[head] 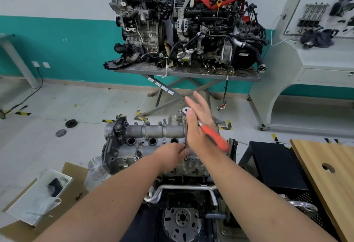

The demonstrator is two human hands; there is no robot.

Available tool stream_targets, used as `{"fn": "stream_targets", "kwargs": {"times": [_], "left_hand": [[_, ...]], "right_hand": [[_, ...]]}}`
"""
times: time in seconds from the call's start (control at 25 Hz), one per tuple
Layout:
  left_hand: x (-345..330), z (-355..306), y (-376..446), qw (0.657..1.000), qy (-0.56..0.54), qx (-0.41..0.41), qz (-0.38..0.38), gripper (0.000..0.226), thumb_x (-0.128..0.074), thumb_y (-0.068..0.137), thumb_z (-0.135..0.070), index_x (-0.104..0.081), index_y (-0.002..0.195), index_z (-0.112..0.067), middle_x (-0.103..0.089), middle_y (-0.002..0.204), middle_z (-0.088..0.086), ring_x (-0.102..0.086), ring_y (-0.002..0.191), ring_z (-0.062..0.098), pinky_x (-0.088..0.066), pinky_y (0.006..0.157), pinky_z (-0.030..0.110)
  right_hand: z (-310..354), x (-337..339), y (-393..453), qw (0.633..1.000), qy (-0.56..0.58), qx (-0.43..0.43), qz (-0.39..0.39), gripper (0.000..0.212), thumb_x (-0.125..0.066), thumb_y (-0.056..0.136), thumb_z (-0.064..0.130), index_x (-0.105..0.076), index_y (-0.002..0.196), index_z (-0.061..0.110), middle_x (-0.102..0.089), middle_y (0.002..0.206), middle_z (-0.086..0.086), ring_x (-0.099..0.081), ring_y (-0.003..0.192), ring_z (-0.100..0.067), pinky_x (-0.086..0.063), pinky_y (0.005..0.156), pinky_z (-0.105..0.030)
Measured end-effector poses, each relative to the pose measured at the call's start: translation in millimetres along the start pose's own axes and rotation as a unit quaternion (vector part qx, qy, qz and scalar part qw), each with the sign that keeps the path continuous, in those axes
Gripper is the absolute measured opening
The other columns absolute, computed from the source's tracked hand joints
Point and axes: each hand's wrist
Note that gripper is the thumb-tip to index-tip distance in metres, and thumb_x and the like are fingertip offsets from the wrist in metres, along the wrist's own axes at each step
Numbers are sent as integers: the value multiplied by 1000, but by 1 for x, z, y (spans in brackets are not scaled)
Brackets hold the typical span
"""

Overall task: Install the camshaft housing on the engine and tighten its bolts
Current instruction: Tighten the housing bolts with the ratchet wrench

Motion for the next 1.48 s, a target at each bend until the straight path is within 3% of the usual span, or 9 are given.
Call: {"fn": "stream_targets", "kwargs": {"times": [0.2,0.32,0.52,0.76,0.88,1.04,1.12,1.32,1.48], "left_hand": [[2,-4,-2,999,-7,-25,-28,40,-44,104,-29,-48,139,-10,-60,132,12,-54,125,26,-39,110,40],[1,-4,0,1000,10,10,2,35,-40,105,-30,-60,120,-5,-63,123,15,-58,115,31,-44,102,45],[3,-6,-1,1000,11,5,-1,42,-39,106,-27,-48,142,-6,-54,140,15,-50,128,32,-40,108,46],[-1,0,-2,1000,-11,11,-6,32,-40,105,-45,-56,82,-29,-59,82,-4,-57,81,16,-44,71,33],[0,1,-3,1000,2,-3,-7,36,-42,104,-46,-50,72,-30,-55,71,-7,-52,66,8,-36,58,29],[0,2,-3,1000,-1,-11,0,37,-43,104,-45,-58,82,-20,-60,75,-1,-54,67,11,-40,60,32],[-1,3,-2,1000,-19,-11,-2,38,-43,104,-43,-60,88,-13,-62,76,2,-54,66,14,-40,61,33],[-2,4,-4,1000,-22,1,-7,33,-45,103,-36,-56,79,-16,-58,71,-2,-51,63,11,-37,57,29],[-4,2,-9,996,-75,-14,-42,32,-46,103,-20,-59,125,-2,-57,138,19,-56,114,22,-42,101,30]], "right_hand": [[2,0,7,921,-305,237,51,35,-47,79,2,-74,100,3,-70,105,-12,-64,99,-35,-52,81,-43],[16,-5,12,866,-446,201,104,24,-49,81,14,-65,98,10,-61,90,-6,-57,81,-31,-45,69,-39],[23,9,18,820,-496,152,243,53,-32,97,50,-44,139,19,-52,108,-5,-51,91,-25,-43,76,-40],[44,6,44,815,-507,40,278,38,-27,106,40,-58,103,18,-51,82,3,-54,75,-24,-33,63,-35],[45,10,50,917,-150,-276,247,28,-42,103,22,-59,88,7,-64,67,-2,-67,66,-25,-47,65,-33],[33,9,25,813,382,-436,51,24,-52,100,13,-57,77,13,-65,72,-1,-65,76,-16,-42,72,-29],[21,5,18,783,461,-414,-48,22,-55,99,13,-54,77,16,-64,82,-3,-59,83,-18,-42,72,-28],[8,-6,-13,990,76,-122,-4,24,-48,101,31,-69,113,32,-63,125,11,-56,116,-1,-45,97,-19],[5,-5,-3,935,-296,191,44,36,-56,84,-3,-71,115,5,-64,128,-13,-56,119,-34,-44,95,-41]]}}
Point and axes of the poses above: each hand's wrist, its own y-axis towards the middle knuckle, its own x-axis out of the back of the hand, z = x × y
